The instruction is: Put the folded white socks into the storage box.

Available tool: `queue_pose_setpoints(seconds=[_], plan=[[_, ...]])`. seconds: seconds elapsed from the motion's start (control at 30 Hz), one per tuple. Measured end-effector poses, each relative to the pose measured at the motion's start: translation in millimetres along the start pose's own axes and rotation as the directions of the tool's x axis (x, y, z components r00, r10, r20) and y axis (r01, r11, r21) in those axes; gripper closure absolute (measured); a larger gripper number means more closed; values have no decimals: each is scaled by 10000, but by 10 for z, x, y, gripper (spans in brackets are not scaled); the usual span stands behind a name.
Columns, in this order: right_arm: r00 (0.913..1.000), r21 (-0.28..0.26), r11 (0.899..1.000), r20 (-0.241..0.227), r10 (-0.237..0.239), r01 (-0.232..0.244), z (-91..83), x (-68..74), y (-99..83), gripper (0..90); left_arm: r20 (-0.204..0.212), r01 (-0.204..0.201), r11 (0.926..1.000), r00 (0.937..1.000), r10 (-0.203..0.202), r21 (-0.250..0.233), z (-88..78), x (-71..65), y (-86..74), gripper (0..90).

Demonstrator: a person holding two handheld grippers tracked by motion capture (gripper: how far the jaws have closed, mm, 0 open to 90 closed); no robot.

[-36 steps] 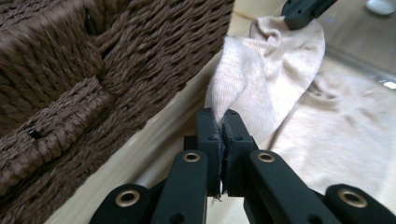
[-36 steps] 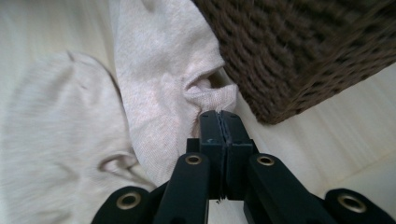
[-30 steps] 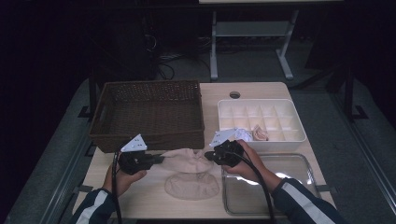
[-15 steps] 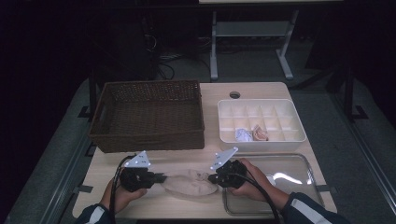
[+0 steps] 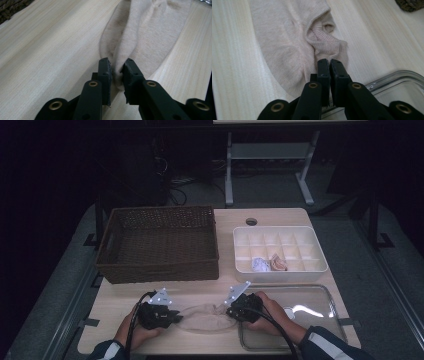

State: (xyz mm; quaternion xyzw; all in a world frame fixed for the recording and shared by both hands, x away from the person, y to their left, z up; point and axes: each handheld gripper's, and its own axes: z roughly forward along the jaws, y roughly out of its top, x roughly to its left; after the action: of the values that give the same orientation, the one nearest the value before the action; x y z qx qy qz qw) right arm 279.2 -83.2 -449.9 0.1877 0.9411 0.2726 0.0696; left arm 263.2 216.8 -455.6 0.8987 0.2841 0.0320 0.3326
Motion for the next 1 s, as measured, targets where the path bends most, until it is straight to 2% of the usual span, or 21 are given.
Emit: queue_pose_setpoints(seconds=[0.03,0.1,0.2,0.3,0.37,0.4,0.43,0.5,0.57,0.67,0.73,0.77,0.83,0.9,1.0], plan=[[10000,4,10000,-20,48,-48,0,-4,0,849,-72,36,10000,10000,-36,-43,3,5,-1,737],[10000,10,10000,83,-19,19,6,-29,2,845,-58,26,9999,10000,-27,-113,16,5,7,742],[9996,-76,9999,227,141,-139,19,-66,5,842,-192,-79,9999,9998,77,-104,36,32,36,733],[9995,-141,9998,314,106,-101,24,-113,2,821,-393,-152,9998,9991,149,-85,54,82,71,705],[9990,-267,9995,430,-132,144,24,-122,-8,801,-662,-219,9997,9976,210,-124,46,93,96,679],[9993,-289,9996,380,-59,70,17,-136,-12,777,-690,-63,9996,9976,44,-271,23,100,100,672],[9995,-374,9993,328,1,11,6,-155,-14,764,-774,30,9991,9970,-63,-420,-9,109,103,648],[9991,-681,9977,414,46,-18,-58,-172,-7,727,-1139,82,9978,9934,-157,-659,-78,113,106,536],[9983,-1163,9925,403,413,-363,-136,-191,2,702,-1118,223,9940,9931,-343,-1071,-148,116,104,474],[9977,-1505,9880,513,437,-355,-208,-210,9,722,-1205,323,9881,9914,-507,-1501,-217,98,131,388],[9989,-1587,9873,450,157,-83,-214,-185,20,765,-1028,466,9819,9925,-663,-1833,-223,83,153,314],[9990,-1561,9876,446,-90,159,-204,-164,29,789,-1028,477,9812,9924,-679,-1872,-206,72,166,312],[9993,-1520,9878,199,-306,333,-184,-110,53,824,-1017,433,9836,9929,-617,-1749,-147,58,187,285],[9982,-1540,9862,188,-578,600,-162,-61,84,860,-1081,441,9860,9922,-620,-1609,-68,54,208,278],[9966,-1645,9833,-117,-810,780,-119,8,129,893,-1045,511,9850,9921,-690,-1650,8,66,231,270]])
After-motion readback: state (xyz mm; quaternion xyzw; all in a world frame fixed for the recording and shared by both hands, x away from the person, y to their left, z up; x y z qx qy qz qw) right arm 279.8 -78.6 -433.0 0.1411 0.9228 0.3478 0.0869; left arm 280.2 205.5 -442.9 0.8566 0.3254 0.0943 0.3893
